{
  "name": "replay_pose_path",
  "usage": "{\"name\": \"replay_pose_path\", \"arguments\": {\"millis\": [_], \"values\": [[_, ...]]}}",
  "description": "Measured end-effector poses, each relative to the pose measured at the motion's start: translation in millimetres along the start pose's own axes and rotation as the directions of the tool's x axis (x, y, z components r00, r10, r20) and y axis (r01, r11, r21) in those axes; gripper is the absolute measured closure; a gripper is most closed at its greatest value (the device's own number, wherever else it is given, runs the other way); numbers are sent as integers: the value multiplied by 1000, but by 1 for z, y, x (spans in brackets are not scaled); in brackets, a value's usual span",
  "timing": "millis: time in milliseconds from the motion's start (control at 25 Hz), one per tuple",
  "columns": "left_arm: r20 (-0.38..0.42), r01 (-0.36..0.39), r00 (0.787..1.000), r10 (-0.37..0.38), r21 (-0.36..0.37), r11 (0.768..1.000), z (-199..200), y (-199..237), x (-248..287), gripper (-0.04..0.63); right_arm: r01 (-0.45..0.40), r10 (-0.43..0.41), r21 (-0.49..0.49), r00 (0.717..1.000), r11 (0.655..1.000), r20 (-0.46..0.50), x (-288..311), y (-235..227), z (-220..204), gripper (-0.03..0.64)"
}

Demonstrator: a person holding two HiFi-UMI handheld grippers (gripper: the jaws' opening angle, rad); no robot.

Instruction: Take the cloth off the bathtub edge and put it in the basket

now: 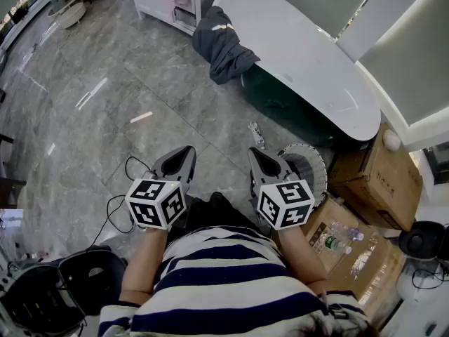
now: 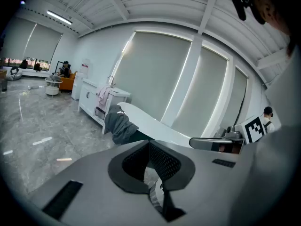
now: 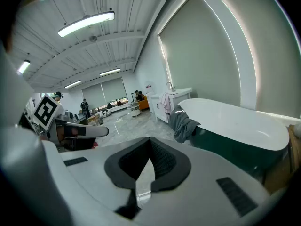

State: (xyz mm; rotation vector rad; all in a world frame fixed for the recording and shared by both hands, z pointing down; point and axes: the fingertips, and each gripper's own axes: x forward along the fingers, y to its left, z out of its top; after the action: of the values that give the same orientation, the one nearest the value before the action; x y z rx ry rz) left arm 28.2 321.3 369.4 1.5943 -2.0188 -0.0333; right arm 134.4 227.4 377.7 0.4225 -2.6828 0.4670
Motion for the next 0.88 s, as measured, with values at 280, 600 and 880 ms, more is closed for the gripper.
{"name": "replay_pose_path", "arguments": {"millis": [280, 600, 880], "values": [[27, 50, 998, -50, -18, 999, -3, -25, 17, 577, -26, 26, 7, 1000, 1000, 4, -3, -21, -4, 592], [19, 0, 1000, 0, -26, 1000, -13, -20, 22, 577, -54, 54, 9, 998, 999, -25, 3, -28, -14, 592], [34, -14, 999, 16, -55, 998, -6, -9, 38, 577, -52, 52, 4, 997, 999, -51, 14, -34, -13, 592]]}}
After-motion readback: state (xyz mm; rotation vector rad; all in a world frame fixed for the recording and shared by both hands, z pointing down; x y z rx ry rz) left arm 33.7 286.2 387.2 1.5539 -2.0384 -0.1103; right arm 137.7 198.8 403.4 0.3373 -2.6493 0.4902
